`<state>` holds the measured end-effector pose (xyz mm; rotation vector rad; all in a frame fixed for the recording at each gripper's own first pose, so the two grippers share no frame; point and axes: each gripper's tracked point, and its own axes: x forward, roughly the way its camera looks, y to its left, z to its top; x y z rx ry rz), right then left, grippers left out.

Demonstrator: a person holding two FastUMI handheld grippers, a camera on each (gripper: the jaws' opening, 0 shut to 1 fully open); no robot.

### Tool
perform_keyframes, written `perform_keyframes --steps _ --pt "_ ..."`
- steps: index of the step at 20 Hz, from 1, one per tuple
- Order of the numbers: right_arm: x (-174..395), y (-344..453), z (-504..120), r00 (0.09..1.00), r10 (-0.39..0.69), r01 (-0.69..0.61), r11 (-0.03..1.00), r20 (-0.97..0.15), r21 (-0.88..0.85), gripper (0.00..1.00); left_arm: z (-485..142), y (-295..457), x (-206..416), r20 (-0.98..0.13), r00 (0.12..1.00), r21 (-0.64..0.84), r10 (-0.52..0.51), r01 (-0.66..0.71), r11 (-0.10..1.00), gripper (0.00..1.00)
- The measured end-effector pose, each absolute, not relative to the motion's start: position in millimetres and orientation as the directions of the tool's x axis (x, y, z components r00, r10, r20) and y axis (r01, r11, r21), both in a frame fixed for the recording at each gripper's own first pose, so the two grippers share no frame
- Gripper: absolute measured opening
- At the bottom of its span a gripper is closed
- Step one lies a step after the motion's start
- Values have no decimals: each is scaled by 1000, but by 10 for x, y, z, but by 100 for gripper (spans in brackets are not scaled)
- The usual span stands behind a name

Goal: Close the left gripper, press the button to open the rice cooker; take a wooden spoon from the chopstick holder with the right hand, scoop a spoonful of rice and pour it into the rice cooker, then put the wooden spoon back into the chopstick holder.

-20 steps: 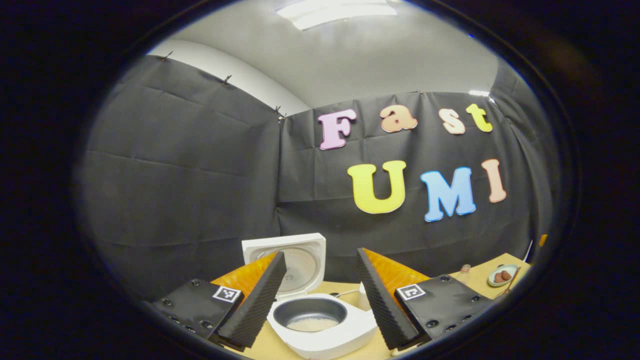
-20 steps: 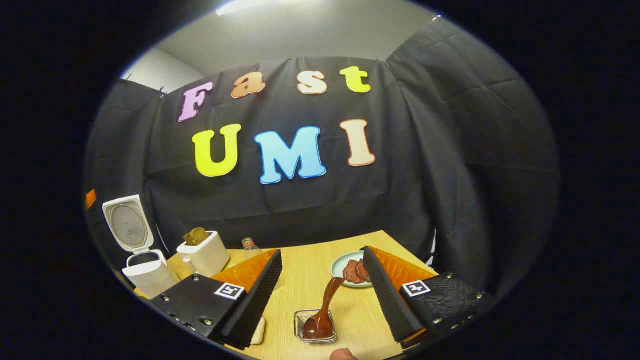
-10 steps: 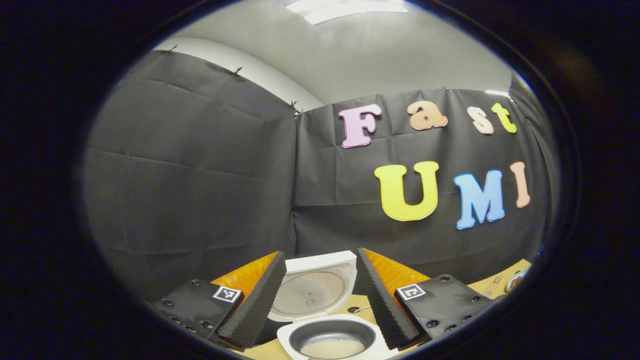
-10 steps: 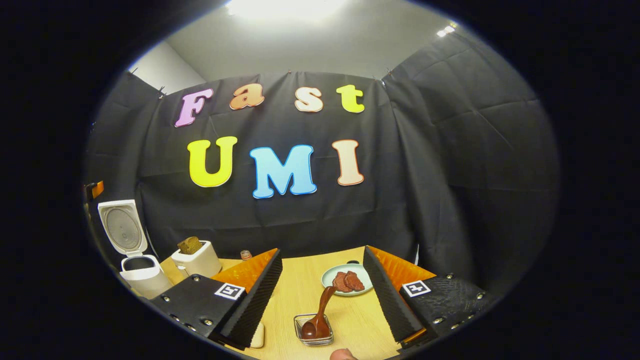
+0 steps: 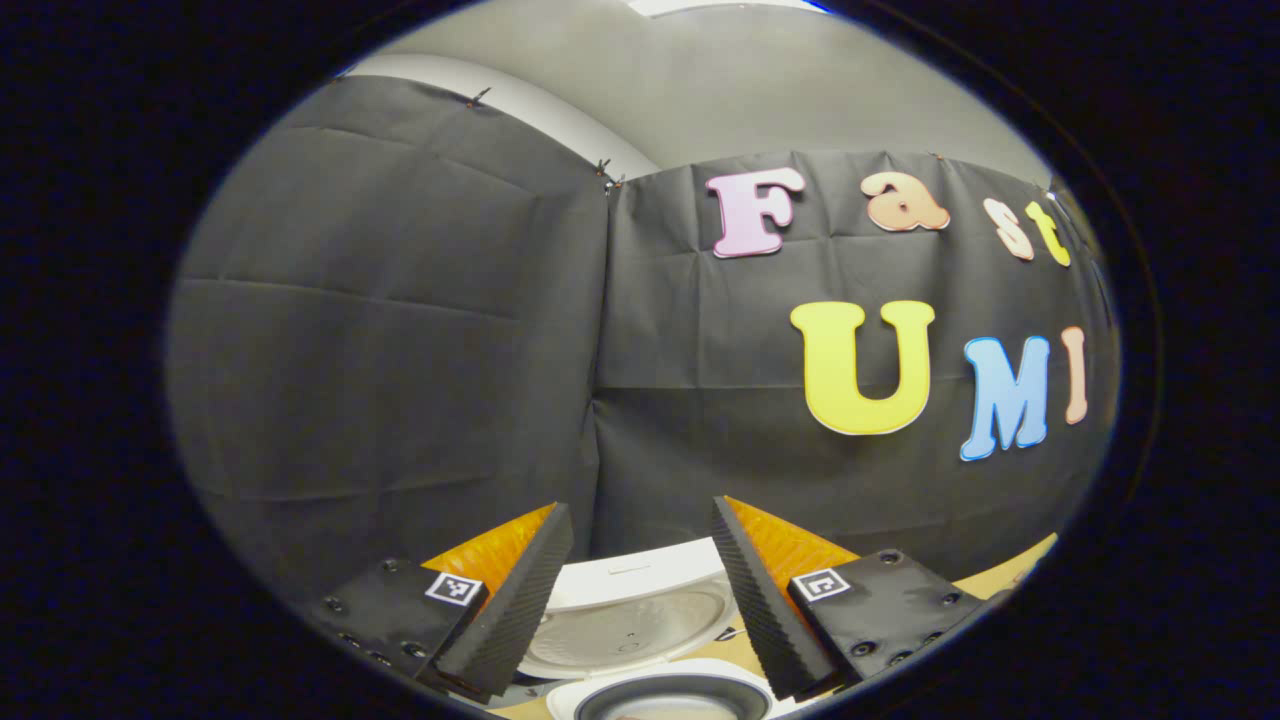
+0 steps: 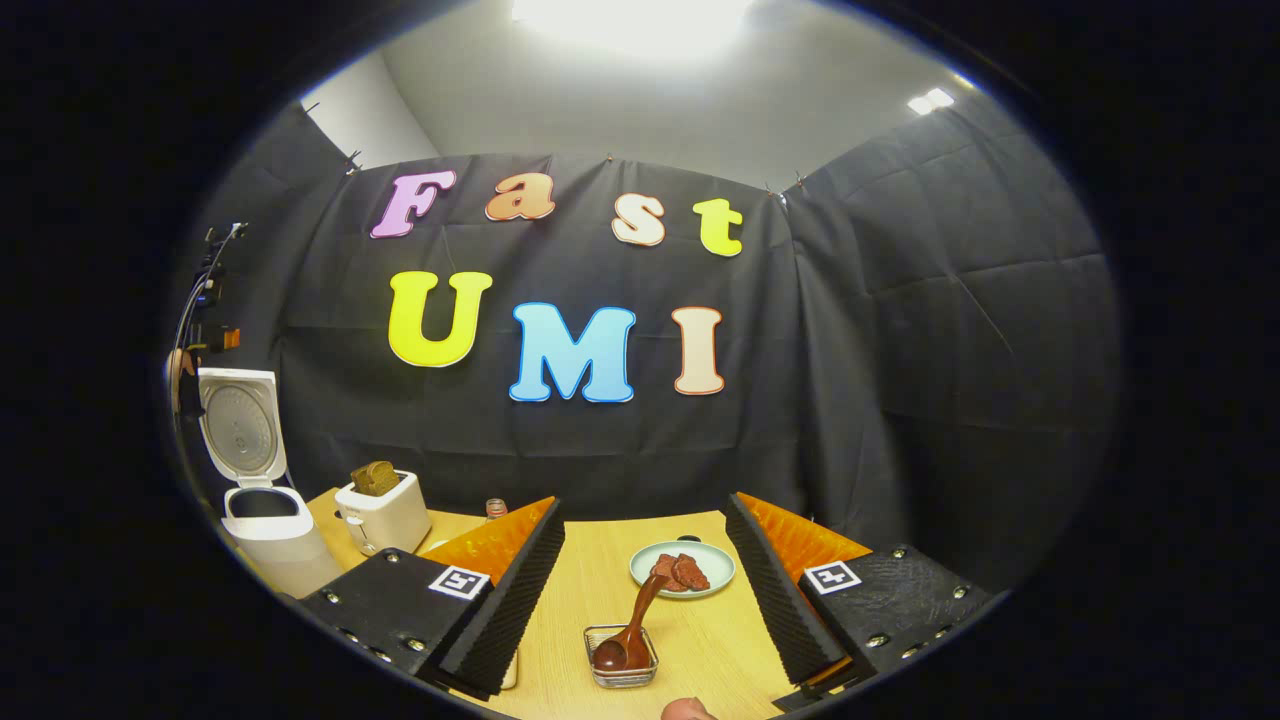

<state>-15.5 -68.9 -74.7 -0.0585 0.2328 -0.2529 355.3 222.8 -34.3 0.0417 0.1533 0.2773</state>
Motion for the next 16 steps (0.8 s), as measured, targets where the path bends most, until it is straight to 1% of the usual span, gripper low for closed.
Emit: perform_keyframes --steps 1,2,3,4,6,7,8,9,11,12,13,14,15,16 --pt "-182 -681 -761 940 -258 241 965 -224 -99 98 -386 2281 3649 -160 947 57 280 -274 960 99" --pt "-201 -683 -783 937 -262 242 964 -231 -110 98 -443 2331 3740 -172 942 58 287 -281 958 97" --pt "-232 -687 -821 935 -263 241 963 -239 -118 98 -491 2386 3829 -184 937 60 296 -290 955 99" --pt "-250 -682 -835 933 -264 241 963 -245 -121 98 -543 2426 3906 -195 933 62 304 -298 953 97" --pt "-262 -668 -840 932 -262 239 964 -250 -118 99 -666 2510 4013 -237 918 61 318 -313 948 97" --pt "-286 -663 -838 934 -256 234 965 -249 -117 99 -736 2526 4077 -263 911 53 317 -314 948 94" --pt "-281 -643 -814 938 -245 222 968 -244 -116 99 -818 2531 4110 -291 903 52 317 -316 947 99" --pt "-282 -638 -794 941 -240 217 969 -237 -120 99 -889 2558 4126 -311 892 68 328 -323 944 99" --pt "-277 -652 -783 945 -232 205 969 -231 -134 98 -1028 2605 4152 -361 868 92 342 -331 939 94" --pt "-269 -651 -769 947 -224 196 971 -229 -138 98 -1005 2609 4165 -350 869 85 348 -341 936 97" --pt "-277 -647 -765 949 -216 187 972 -228 -143 98 -1024 2610 4172 -368 863 75 347 -345 936 98" --pt "-276 -656 -769 951 -210 180 973 -228 -147 98 -1027 2591 4123 -370 861 76 349 -347 935 97" --pt "-271 -668 -774 953 -203 172 974 -227 -149 98 -1046 2588 4118 -381 857 74 347 -346 935 100" --pt "-255 -677 -777 954 -194 163 975 -227 -150 99 -1046 2584 4108 -384 855 73 348 -347 935 98"
